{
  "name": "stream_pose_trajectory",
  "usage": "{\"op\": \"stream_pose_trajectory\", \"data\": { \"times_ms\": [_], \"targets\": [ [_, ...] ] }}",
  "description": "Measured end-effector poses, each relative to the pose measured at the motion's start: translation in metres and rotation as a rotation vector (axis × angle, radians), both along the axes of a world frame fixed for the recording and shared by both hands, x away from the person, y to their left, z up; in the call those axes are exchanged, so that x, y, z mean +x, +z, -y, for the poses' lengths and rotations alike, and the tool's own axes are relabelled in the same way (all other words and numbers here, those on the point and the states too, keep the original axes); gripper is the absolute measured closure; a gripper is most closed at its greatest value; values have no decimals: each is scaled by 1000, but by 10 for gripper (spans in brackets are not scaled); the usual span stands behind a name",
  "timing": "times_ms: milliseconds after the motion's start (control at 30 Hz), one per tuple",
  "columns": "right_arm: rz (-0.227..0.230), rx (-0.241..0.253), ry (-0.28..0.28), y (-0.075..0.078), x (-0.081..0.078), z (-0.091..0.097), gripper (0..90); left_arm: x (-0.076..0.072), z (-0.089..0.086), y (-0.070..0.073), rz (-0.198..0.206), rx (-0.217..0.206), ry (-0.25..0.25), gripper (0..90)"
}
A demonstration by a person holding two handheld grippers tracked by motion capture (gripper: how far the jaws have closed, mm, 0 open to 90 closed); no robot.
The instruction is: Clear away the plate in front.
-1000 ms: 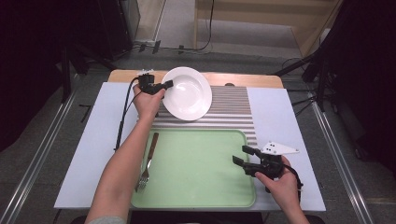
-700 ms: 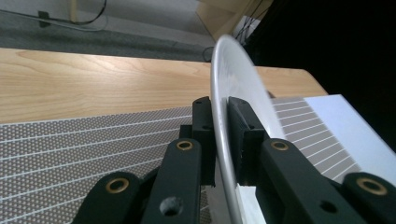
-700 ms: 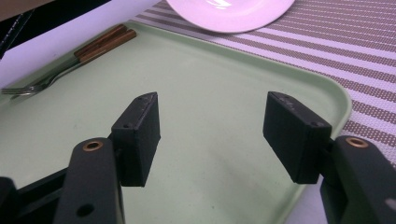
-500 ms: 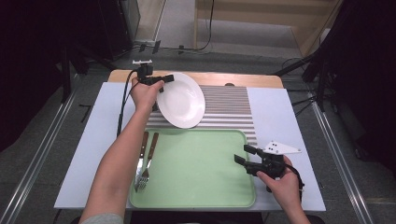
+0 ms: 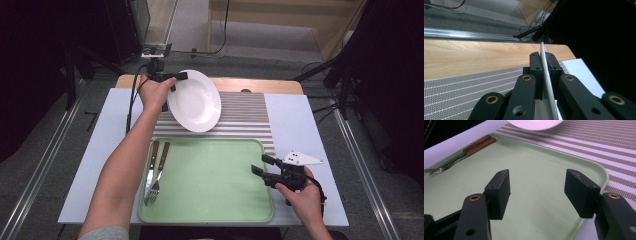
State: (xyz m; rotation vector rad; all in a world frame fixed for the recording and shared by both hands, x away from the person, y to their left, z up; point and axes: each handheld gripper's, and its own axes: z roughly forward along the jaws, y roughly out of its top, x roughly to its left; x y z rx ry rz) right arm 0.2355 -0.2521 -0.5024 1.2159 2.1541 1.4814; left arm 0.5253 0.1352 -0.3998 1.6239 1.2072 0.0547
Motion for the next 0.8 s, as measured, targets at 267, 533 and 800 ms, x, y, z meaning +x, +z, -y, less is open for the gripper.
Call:
{"op": "stream_pose_trajectory", "data": {
  "times_ms": [267, 533, 800],
  "targets": [
    [0, 7, -1, 0, 0, 1, 368, -11, 2, 22, -18, 29, -71, 863],
    [-3, 16, -5, 0, 0, 2, 368, -31, 4, 26, -57, 24, -139, 862],
    [0, 19, -13, 0, 1, 3, 368, -53, 13, 33, -61, 32, -225, 862]
  ]
}}
